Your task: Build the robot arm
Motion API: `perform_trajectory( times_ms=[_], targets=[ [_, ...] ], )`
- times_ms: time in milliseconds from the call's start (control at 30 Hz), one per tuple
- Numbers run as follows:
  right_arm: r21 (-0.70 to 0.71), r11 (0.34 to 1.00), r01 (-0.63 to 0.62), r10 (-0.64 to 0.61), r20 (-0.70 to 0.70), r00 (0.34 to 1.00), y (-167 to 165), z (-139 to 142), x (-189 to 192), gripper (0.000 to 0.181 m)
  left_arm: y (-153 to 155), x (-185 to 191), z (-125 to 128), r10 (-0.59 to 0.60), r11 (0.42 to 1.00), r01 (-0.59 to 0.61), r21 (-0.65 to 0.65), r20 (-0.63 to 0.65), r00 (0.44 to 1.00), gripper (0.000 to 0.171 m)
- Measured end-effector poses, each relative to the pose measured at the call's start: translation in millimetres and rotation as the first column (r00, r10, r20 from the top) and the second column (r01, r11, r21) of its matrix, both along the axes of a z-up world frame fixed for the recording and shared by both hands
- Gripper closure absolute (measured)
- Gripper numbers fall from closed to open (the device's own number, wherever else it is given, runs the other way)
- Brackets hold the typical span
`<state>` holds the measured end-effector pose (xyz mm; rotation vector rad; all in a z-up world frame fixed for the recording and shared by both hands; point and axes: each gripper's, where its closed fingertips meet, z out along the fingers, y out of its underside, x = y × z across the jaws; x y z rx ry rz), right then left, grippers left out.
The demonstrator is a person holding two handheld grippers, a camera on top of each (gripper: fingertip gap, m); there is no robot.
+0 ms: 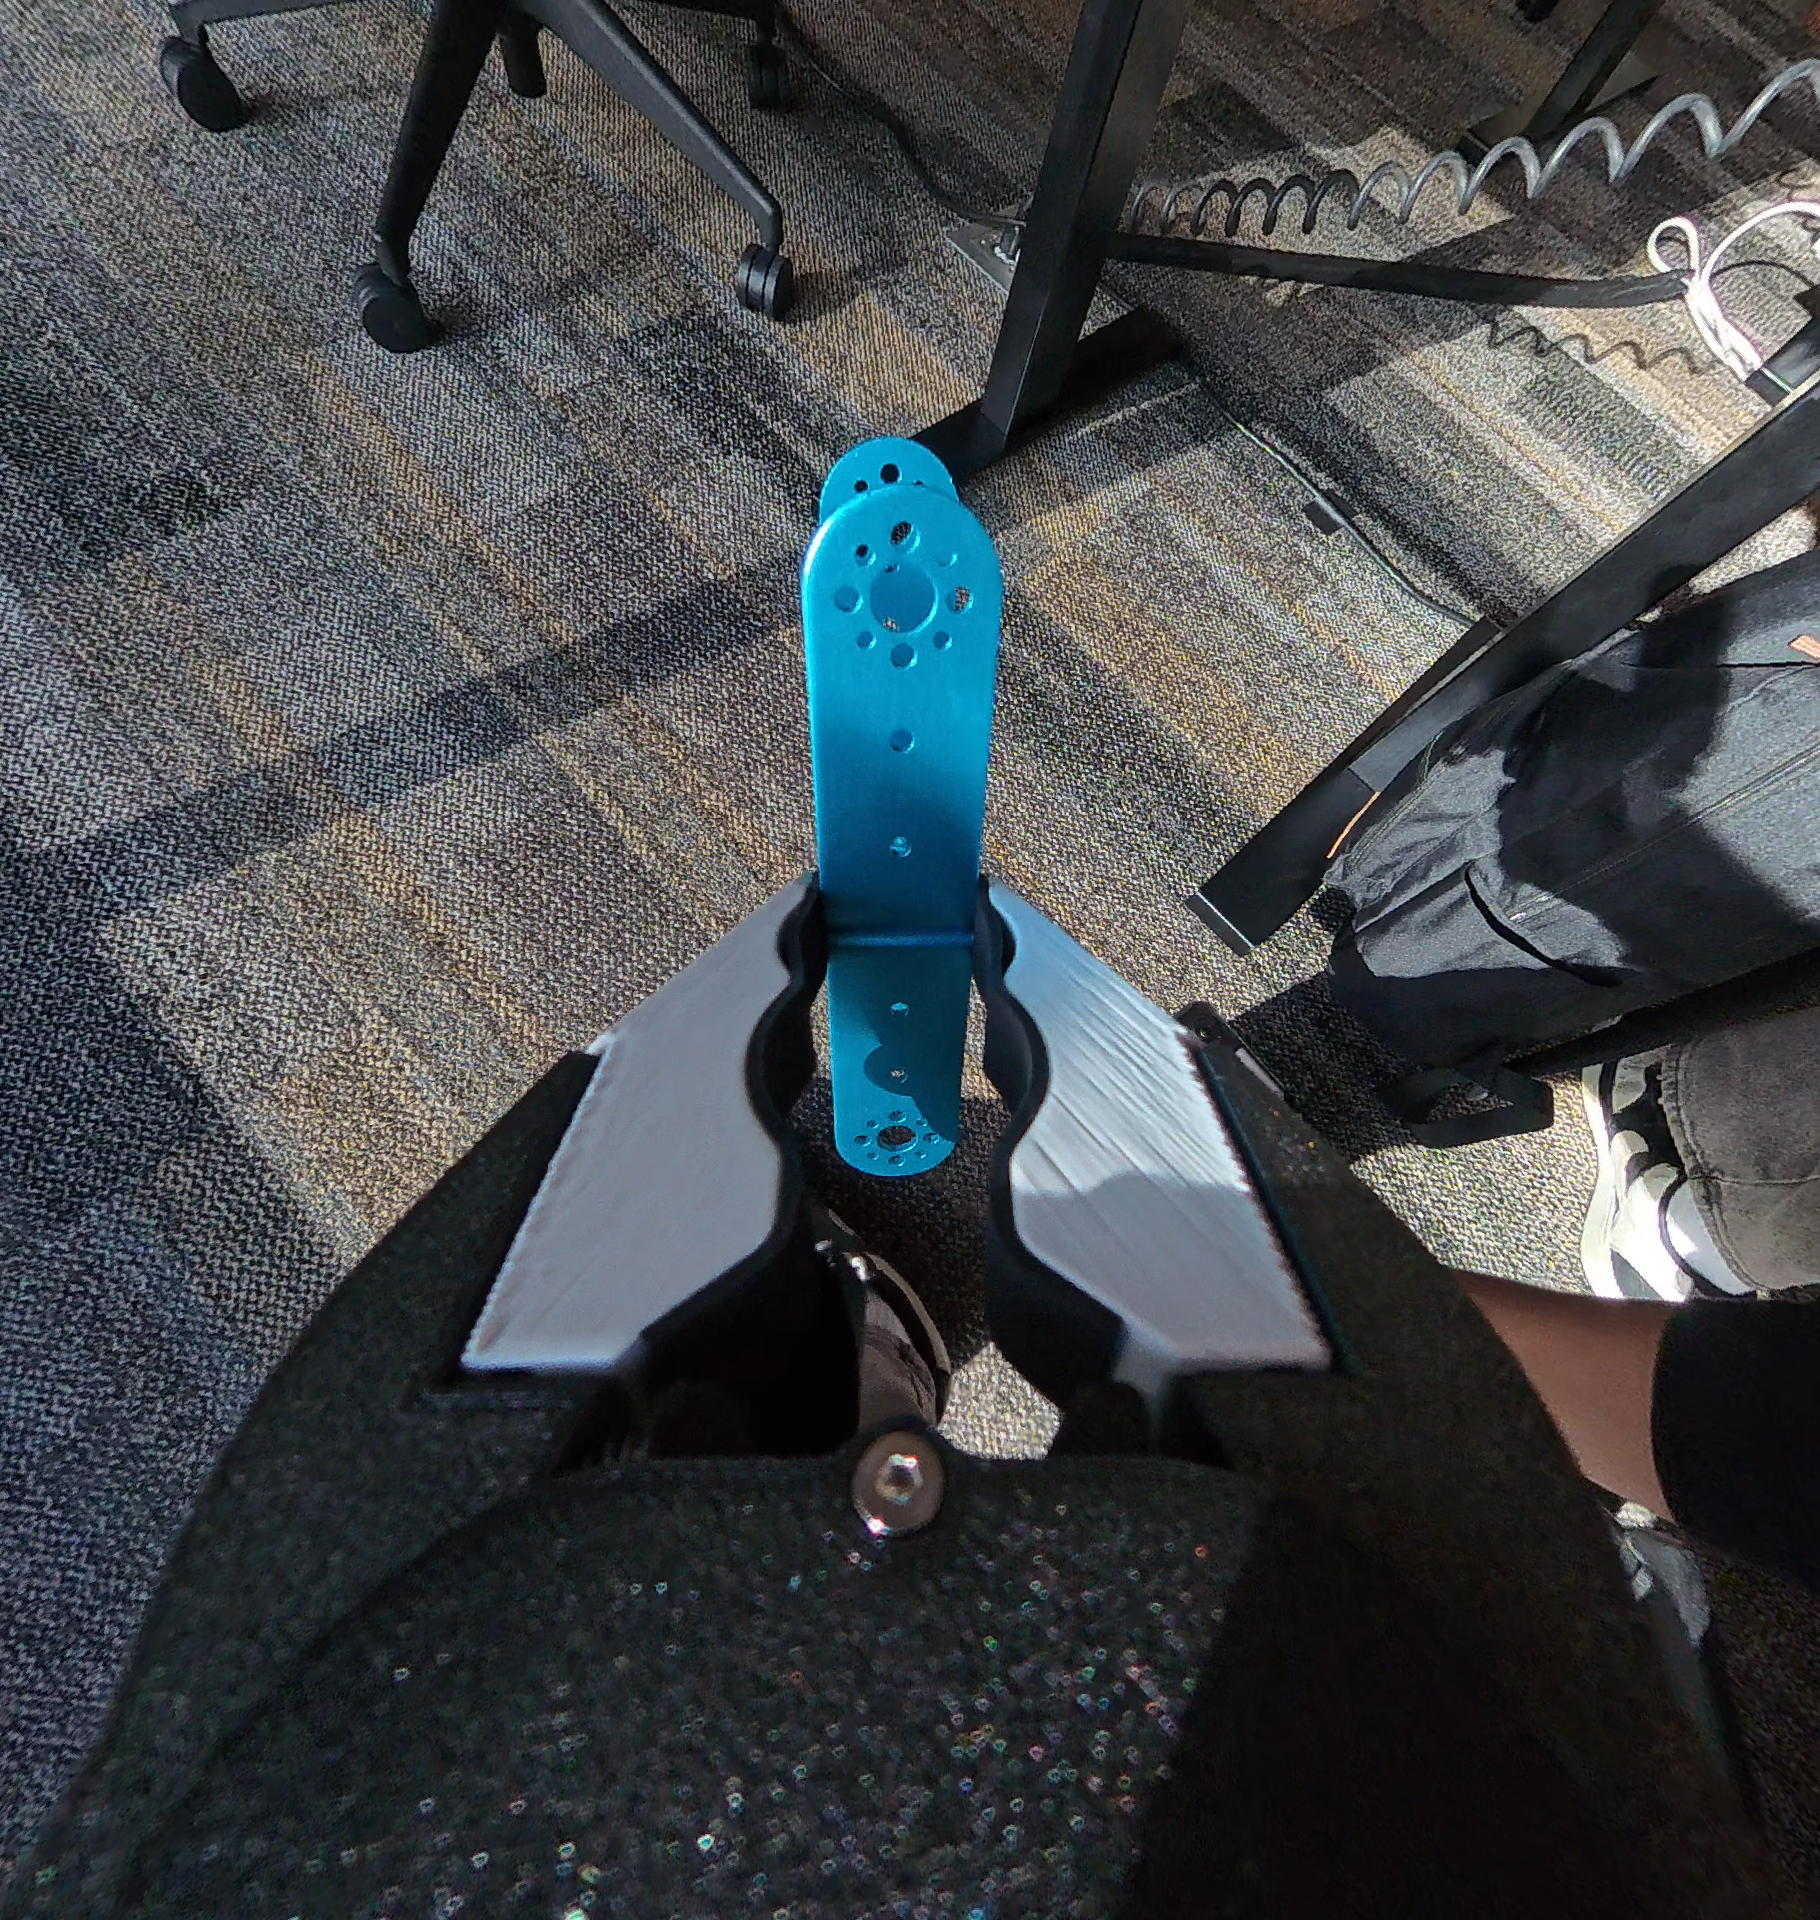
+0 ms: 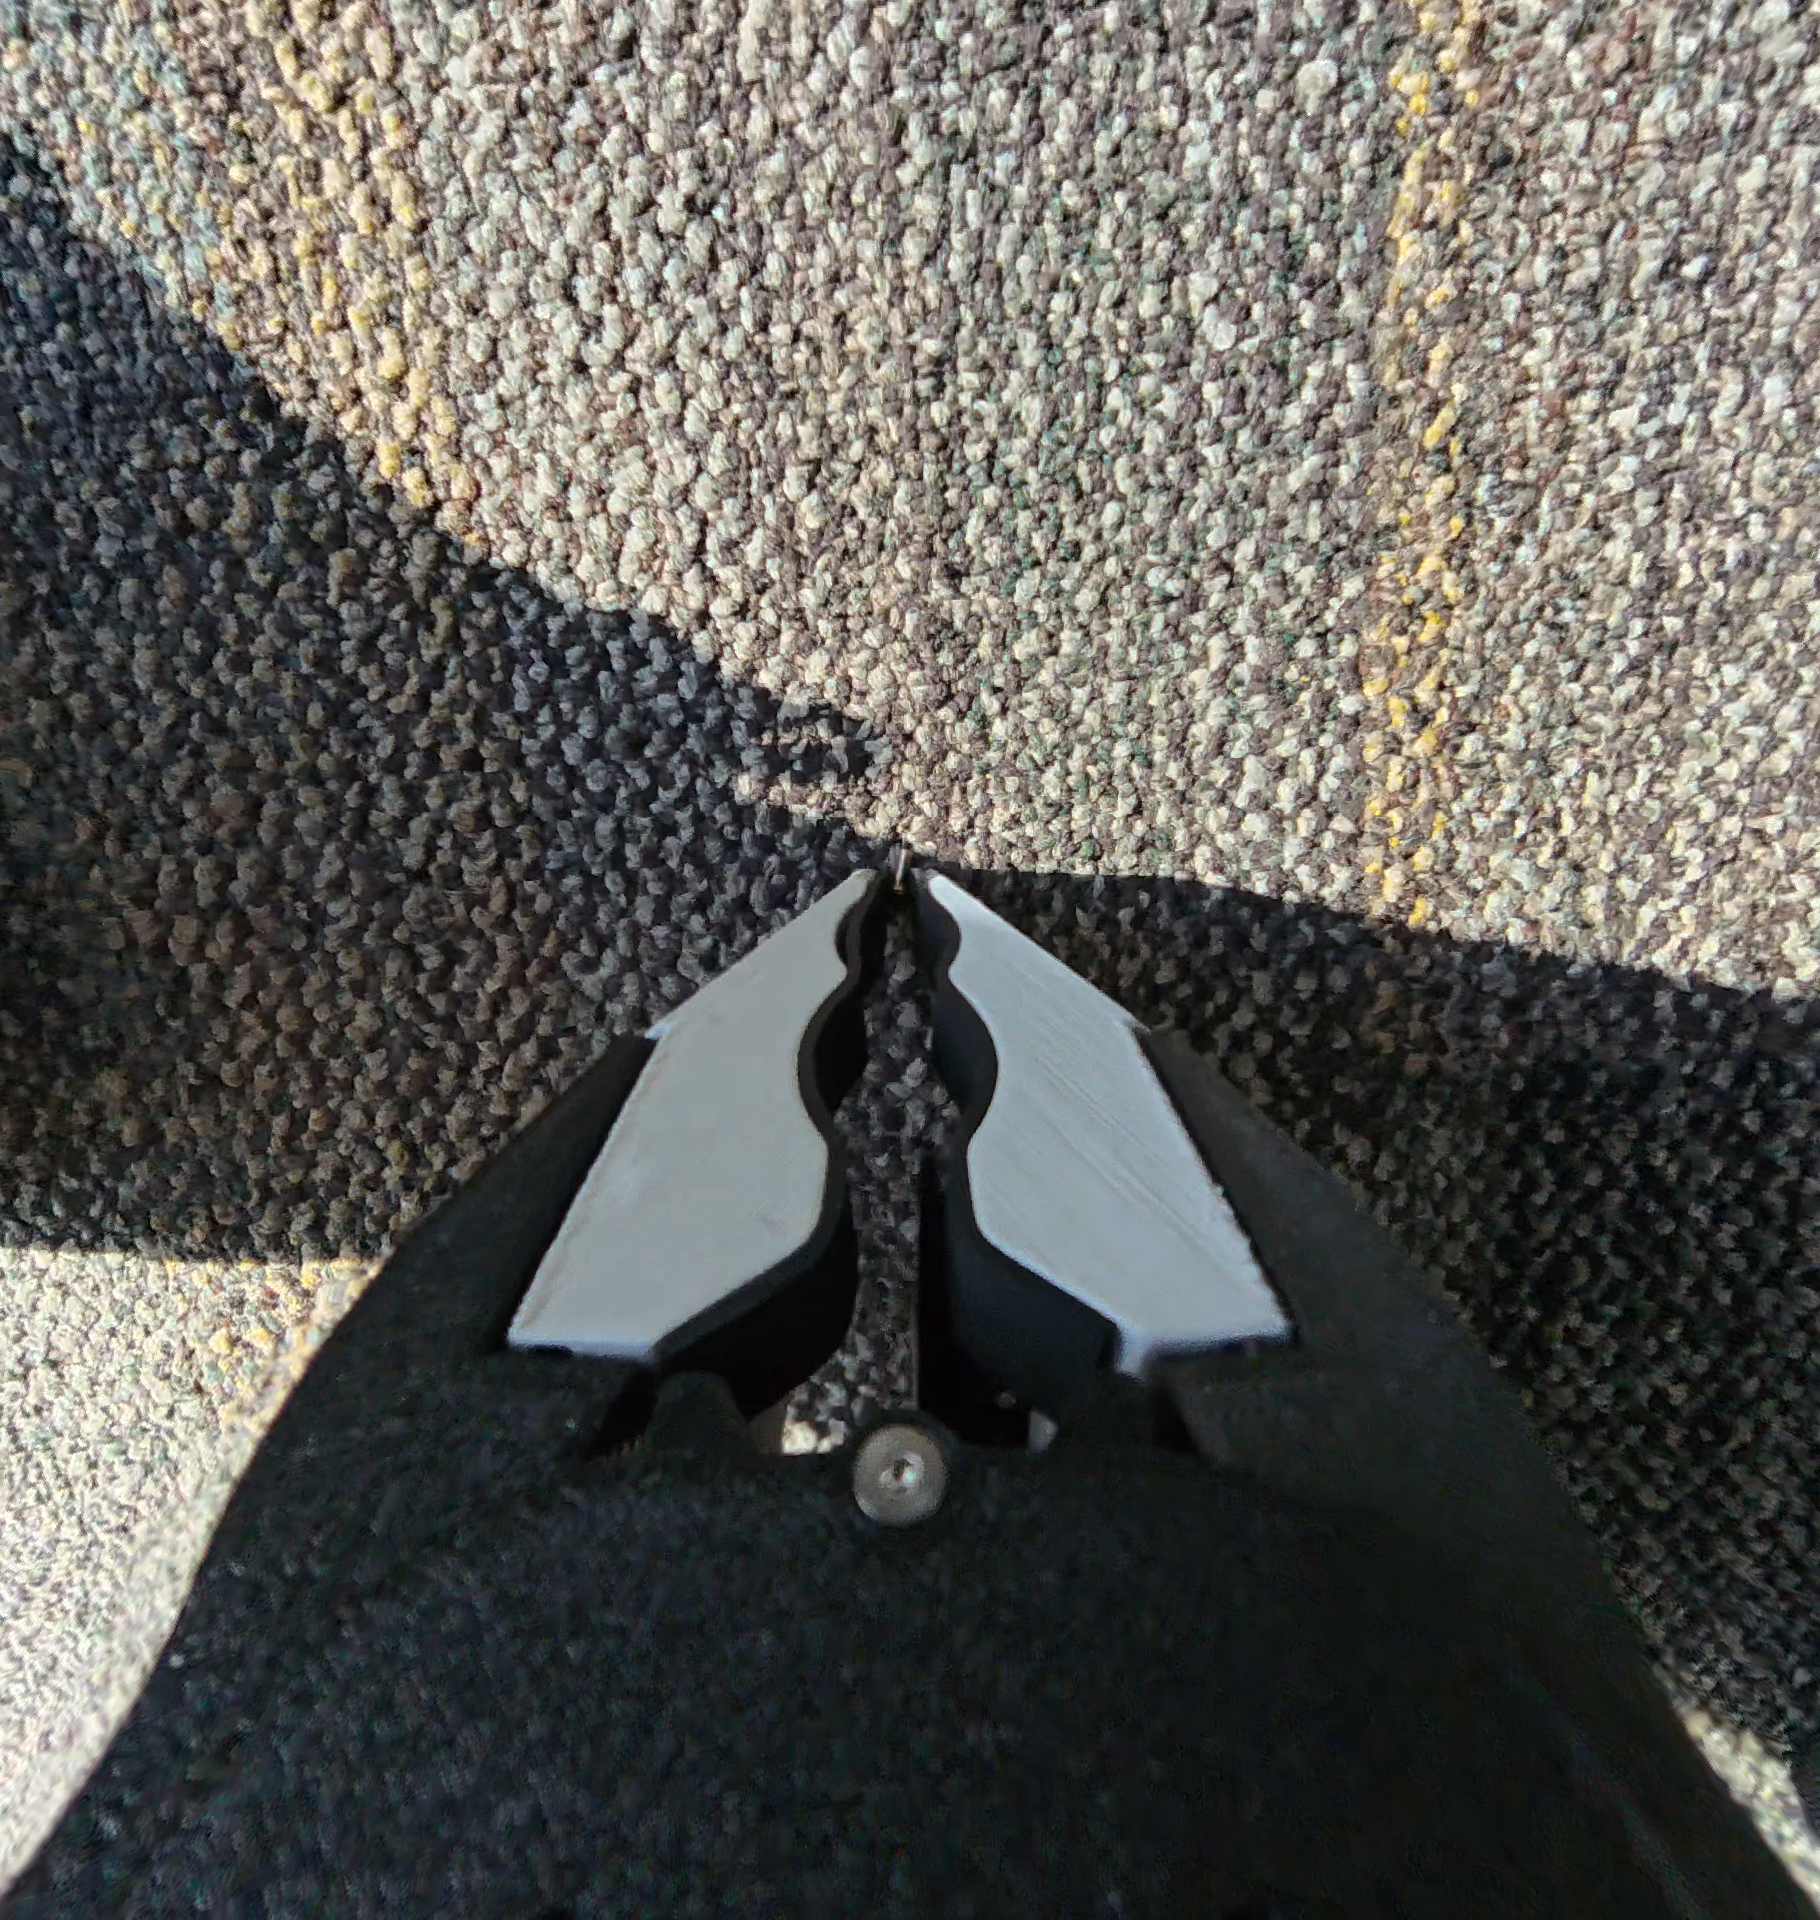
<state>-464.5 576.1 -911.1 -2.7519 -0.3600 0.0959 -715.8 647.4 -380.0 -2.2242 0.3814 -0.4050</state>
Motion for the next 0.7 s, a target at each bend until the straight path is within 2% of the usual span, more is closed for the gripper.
perform_trajectory(
  times_ms=[167,267,333,400,433,533,700],
  targets=[
    [-0.035,0.994,-0.107,0.105,-0.053,0.993,-0.4,2.2,5.3,0.180,0.5,-3.5,-0.5,0.009,1.000,-0.009,0.007,-0.005,1.000,0.146],
    [0.010,0.983,-0.185,0.185,-0.099,0.978,4.9,23.2,7.7,0.179,-0.4,-5.8,-2.9,0.007,1.000,-0.007,0.007,-0.022,1.000,0.146],
    [0.054,0.970,-0.238,0.244,-0.129,0.961,11.7,52.4,6.6,0.179,-0.2,-6.2,-2.2,0.006,1.000,-0.005,0.013,-0.026,1.000,0.146],
    [0.132,0.939,-0.317,0.335,-0.158,0.929,21.4,96.6,-2.2,0.179,0.4,-3.1,1.6,-0.009,0.999,0.009,0.033,-0.020,1.000,0.146],
    [0.150,0.919,-0.365,0.384,-0.124,0.915,24.6,119.6,-3.3,0.179,0.2,-1.3,4.0,-0.019,0.999,0.020,0.049,-0.027,0.999,0.146],
    [0.264,0.805,-0.532,0.559,-0.034,0.828,32.4,205.5,-23.1,0.178,-1.5,4.7,12.3,-0.046,0.994,0.050,0.099,-0.041,0.998,0.146],
    [0.439,0.597,-0.671,0.702,0.118,0.702,29.3,382.3,-63.0,0.179,-6.0,16.9,27.5,-0.074,0.988,0.065,0.142,0.065,0.995,0.145]
  ],
)
